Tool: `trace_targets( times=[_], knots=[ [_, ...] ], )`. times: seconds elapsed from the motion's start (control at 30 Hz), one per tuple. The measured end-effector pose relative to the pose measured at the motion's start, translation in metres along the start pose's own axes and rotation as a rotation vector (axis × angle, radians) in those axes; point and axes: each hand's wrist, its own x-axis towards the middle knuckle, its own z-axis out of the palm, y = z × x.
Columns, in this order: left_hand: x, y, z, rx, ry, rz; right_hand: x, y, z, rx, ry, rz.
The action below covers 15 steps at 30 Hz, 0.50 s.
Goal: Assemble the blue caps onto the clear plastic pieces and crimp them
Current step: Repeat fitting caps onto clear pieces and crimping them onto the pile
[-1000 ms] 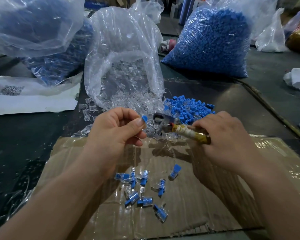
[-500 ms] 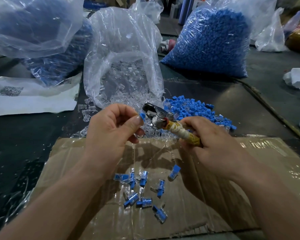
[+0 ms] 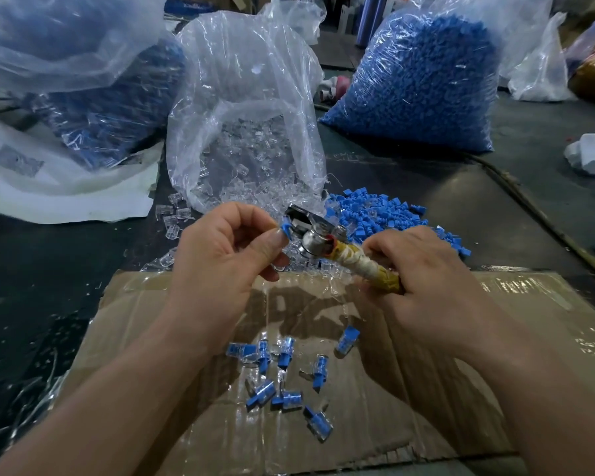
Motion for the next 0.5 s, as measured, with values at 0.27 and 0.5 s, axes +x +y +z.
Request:
trace_targets(
  times=[0.27, 0.5],
  knots=[
    [-0.0013, -0.0004, 0.0003, 0.012, 0.0, 0.007, -0.0031, -0.0003, 0.0023, 0.055, -0.04, 0.069],
    [-0.0003, -0.004, -0.0003, 0.047, 0.009, -0.001, -0.0012, -0.0033, 0.0039, 0.039, -0.051, 0.1]
  ],
)
